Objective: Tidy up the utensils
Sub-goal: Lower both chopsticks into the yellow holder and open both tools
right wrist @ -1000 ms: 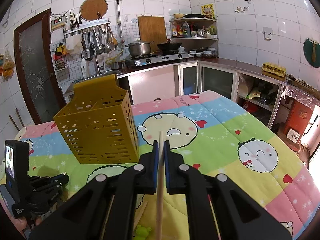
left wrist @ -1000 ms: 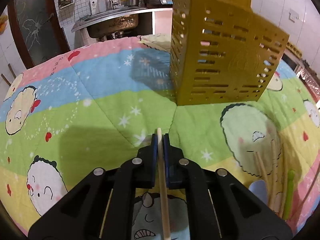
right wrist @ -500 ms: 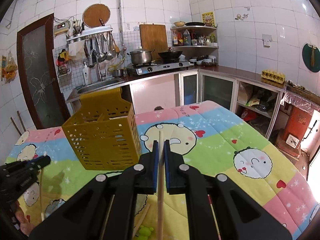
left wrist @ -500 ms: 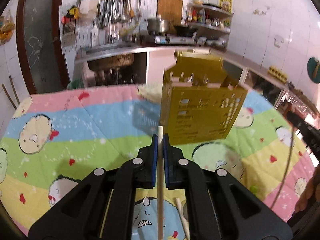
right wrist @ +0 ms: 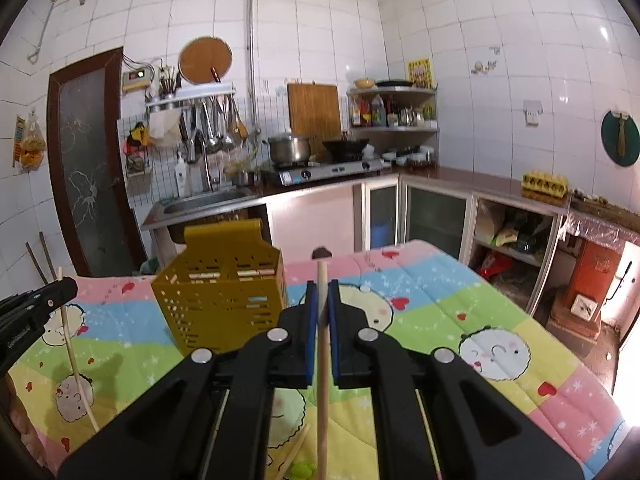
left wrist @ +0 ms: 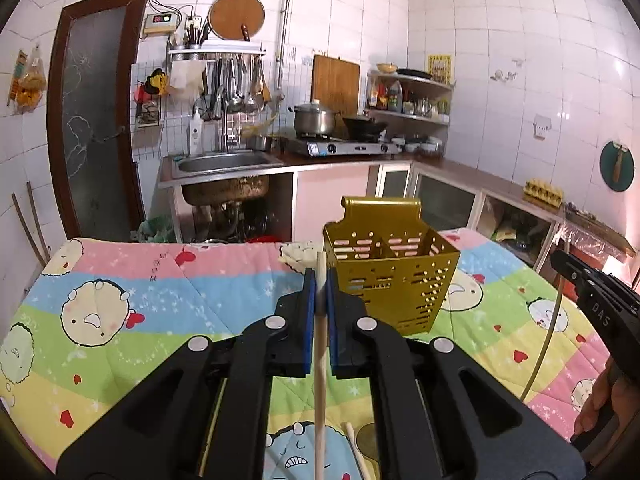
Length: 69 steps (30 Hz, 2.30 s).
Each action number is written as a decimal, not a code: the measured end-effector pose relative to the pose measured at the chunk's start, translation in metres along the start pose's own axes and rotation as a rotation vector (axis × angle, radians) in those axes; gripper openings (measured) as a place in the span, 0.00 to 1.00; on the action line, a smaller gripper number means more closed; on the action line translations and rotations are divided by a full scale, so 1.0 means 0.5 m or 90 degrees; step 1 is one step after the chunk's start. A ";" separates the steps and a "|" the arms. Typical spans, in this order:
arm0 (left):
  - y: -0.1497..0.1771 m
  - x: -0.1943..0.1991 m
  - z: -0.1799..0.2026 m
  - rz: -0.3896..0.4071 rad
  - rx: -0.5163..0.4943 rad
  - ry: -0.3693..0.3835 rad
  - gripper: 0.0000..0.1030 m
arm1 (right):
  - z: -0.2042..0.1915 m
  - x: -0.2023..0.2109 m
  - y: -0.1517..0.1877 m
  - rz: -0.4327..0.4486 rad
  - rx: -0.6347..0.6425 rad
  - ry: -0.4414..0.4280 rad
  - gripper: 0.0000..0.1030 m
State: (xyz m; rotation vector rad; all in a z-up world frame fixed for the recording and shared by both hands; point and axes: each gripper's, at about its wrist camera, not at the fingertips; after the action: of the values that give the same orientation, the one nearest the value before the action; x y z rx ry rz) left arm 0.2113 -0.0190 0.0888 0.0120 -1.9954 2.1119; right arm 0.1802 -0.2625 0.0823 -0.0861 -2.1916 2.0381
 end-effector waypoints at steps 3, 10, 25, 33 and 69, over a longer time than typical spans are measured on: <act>-0.009 0.007 -0.001 0.015 0.001 -0.001 0.04 | -0.001 0.014 -0.015 0.029 0.004 0.000 0.05; -0.036 -0.003 -0.008 0.030 0.013 0.001 0.04 | -0.005 -0.002 -0.045 0.048 0.012 -0.011 0.05; -0.141 -0.041 0.005 0.066 0.035 0.020 0.04 | -0.032 -0.063 -0.137 0.073 0.010 -0.053 0.05; -0.272 -0.094 0.045 0.120 0.031 0.023 0.04 | -0.066 -0.126 -0.257 0.124 0.006 -0.073 0.05; -0.169 -0.201 -0.022 0.049 0.015 -0.051 0.80 | -0.035 -0.268 -0.120 -0.046 -0.028 -0.077 0.51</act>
State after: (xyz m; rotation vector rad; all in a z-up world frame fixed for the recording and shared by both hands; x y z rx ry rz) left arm 0.3257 -0.0209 0.1545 0.0257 -2.0468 2.2156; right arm 0.3188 -0.2689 0.1341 0.1137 -2.2748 2.0068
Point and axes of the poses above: each gripper's, at about its wrist camera, not at the fingertips, and x roughly against the way its jaws point, z to its right, y to its underside, and after that the axes turned 14 degrees about z, right-handed
